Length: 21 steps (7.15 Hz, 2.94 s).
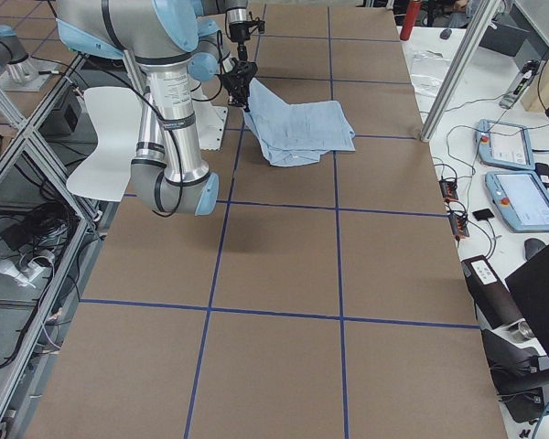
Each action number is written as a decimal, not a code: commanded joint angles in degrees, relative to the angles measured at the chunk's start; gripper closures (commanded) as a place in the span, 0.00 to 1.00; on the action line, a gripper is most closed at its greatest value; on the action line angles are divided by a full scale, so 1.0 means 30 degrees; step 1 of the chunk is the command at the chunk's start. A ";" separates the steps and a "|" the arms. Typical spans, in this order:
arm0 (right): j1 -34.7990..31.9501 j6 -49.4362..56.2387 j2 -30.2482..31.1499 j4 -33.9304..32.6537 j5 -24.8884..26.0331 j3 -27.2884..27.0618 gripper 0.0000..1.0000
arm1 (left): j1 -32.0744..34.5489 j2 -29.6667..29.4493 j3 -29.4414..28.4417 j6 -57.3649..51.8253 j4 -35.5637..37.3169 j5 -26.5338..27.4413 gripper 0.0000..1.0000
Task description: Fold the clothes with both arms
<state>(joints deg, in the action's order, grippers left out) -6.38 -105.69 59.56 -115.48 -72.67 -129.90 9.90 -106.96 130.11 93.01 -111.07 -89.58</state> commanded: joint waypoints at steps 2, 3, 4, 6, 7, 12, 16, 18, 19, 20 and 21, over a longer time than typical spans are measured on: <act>-0.2291 0.1621 -0.1222 0.2033 0.0023 0.3121 1.00 | 0.1585 -0.0469 -0.1557 -0.0153 0.0081 0.0008 1.00; -0.2994 0.2350 -0.1338 0.3584 0.0023 0.4554 1.00 | 0.2607 -0.1022 -0.2462 -0.0211 0.0081 0.0008 1.00; -0.3552 0.2909 -0.1368 0.4702 0.0023 0.5467 1.00 | 0.3604 -0.1521 -0.3399 -0.1227 0.0110 0.0008 1.00; -0.4287 0.3470 -0.2443 0.5591 0.0052 0.7398 1.00 | 0.5626 -0.2254 -0.5011 -0.2666 0.0081 -0.0021 1.00; -0.4667 0.3500 -0.3642 0.5650 0.0052 0.8976 1.00 | 0.6563 -0.2954 -0.6296 -0.3601 0.0081 -0.0051 1.00; -0.6807 0.4935 -0.7072 0.9454 -0.0006 1.6328 1.00 | 0.8651 -0.4718 -1.1604 -0.6067 -0.0447 0.0066 1.00; -0.7511 0.5433 -0.8630 1.2412 -0.0064 2.0585 1.00 | 0.8741 -0.5421 -1.5531 -0.6217 -0.2960 0.0125 1.00; -0.7834 0.5899 -0.8692 1.3323 -0.0123 2.1295 1.00 | 0.8770 -0.5451 -1.5596 -0.7037 -0.3171 0.0125 1.00; -0.7980 0.5961 -0.8693 1.3327 -0.0152 2.1355 0.22 | 0.8886 -0.5422 -1.5596 -0.7125 -0.4157 -0.0020 0.64; -0.8359 0.6541 -0.8983 1.3327 -0.0994 2.1384 0.01 | 0.8974 -0.5422 -1.5509 -0.7851 -0.4544 -0.0225 0.01; -0.8740 0.6634 -0.9189 1.3298 -0.1959 2.1356 0.01 | 0.9526 -0.5422 -1.5305 -0.9134 -0.4577 -0.1619 0.00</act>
<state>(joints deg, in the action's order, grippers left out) -31.33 -86.58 32.73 -75.59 -75.60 -65.86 37.13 -123.23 83.67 69.18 -124.07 -91.10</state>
